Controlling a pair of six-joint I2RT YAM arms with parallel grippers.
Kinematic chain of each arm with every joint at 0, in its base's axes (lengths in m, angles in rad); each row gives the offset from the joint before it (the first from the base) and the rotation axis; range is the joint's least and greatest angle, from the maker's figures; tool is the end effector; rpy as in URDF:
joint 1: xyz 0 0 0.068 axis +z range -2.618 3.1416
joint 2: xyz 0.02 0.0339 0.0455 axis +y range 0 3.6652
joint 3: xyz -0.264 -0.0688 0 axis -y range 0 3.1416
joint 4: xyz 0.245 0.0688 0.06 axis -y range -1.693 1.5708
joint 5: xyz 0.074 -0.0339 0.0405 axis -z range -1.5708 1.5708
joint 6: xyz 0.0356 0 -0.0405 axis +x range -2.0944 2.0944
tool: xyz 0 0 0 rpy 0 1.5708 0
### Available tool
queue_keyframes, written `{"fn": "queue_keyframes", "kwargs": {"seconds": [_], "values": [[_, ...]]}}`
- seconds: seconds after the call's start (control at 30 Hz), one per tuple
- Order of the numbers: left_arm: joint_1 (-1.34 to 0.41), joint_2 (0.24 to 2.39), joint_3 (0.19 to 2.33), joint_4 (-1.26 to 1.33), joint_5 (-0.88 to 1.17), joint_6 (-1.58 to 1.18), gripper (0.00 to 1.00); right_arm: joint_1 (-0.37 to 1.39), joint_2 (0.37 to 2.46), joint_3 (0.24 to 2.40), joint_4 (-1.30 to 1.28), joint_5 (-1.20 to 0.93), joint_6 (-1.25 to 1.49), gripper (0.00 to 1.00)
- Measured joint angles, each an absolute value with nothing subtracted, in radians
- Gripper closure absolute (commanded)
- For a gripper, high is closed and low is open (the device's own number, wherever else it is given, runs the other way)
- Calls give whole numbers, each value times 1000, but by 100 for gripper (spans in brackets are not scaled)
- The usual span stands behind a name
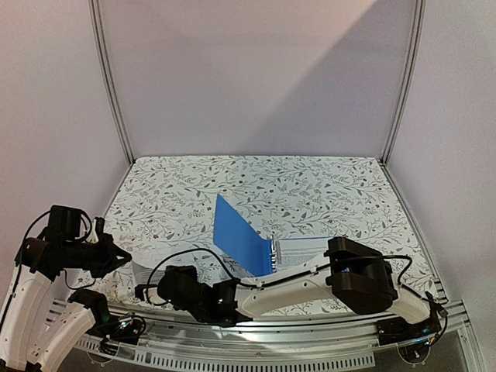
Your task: Put the files into the folder
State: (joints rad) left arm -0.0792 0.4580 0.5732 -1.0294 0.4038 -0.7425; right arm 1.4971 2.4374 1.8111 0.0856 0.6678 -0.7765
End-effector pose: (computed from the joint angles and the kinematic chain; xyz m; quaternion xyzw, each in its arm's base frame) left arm 0.0835 -0.0207 0.2334 -0.2408 0.8979 -0.3002 0.2138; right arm 0.0619 0.5392 0.1369 -0.6781 0.4922 -0.1028 0.5360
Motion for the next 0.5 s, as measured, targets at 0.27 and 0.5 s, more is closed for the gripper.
{"fn": "queue_keyframes", "kwargs": {"seconds": [0.27, 0.5], "values": [[-96, 493, 585, -997, 352, -735, 25, 1457, 2458, 1818, 186, 673, -783, 100], [-98, 726, 689, -899, 126, -702, 22, 1459, 2426, 1642, 348, 722, -757, 100]]}}
